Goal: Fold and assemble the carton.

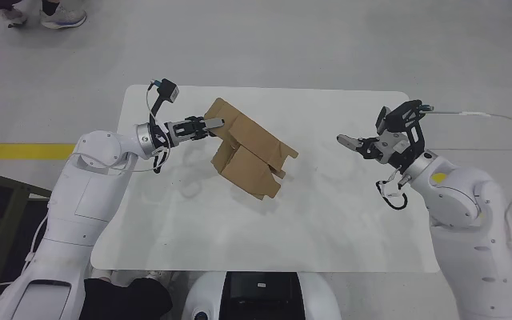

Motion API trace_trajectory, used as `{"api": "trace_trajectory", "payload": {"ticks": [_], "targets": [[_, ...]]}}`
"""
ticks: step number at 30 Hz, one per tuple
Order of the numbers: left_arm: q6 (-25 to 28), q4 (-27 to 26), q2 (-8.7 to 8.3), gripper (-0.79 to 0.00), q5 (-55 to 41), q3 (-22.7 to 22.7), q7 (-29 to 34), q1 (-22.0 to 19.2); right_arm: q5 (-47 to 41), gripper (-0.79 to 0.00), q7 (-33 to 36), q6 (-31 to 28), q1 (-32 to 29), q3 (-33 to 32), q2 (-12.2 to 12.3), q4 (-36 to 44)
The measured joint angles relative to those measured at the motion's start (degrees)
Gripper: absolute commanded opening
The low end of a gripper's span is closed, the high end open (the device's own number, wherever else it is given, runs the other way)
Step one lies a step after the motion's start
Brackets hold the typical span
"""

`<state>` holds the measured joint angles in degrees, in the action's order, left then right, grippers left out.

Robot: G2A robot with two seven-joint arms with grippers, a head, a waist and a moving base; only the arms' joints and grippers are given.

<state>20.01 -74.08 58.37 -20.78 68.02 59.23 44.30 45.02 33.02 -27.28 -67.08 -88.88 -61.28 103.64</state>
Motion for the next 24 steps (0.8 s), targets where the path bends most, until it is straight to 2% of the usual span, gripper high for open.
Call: {"api": "trace_trajectory", "payload": {"ticks": [7,10,13,24], "targets": [[0.0,0.0,0.0,-0.785,0.0,0.0,0.0,0.0,-0.2,0.0,-0.3,0.1,-0.1,0.1,0.0,0.0],[-0.5,-1.2,0.02,-0.785,1.2,-0.2,-1.4,0.8,-3.5,0.0,-0.9,-1.3,1.1,0.7,-0.1,-0.7],[-0.5,-1.2,0.09,-0.785,0.1,-0.5,-0.4,0.9,-10.7,0.0,2.5,-2.8,3.5,1.4,0.0,-3.7],[-0.1,2.8,1.49,-0.785,-1.9,-5.6,6.8,-3.7,-47.4,0.0,25.5,-10.0,12.1,8.6,0.3,-18.6]]}}
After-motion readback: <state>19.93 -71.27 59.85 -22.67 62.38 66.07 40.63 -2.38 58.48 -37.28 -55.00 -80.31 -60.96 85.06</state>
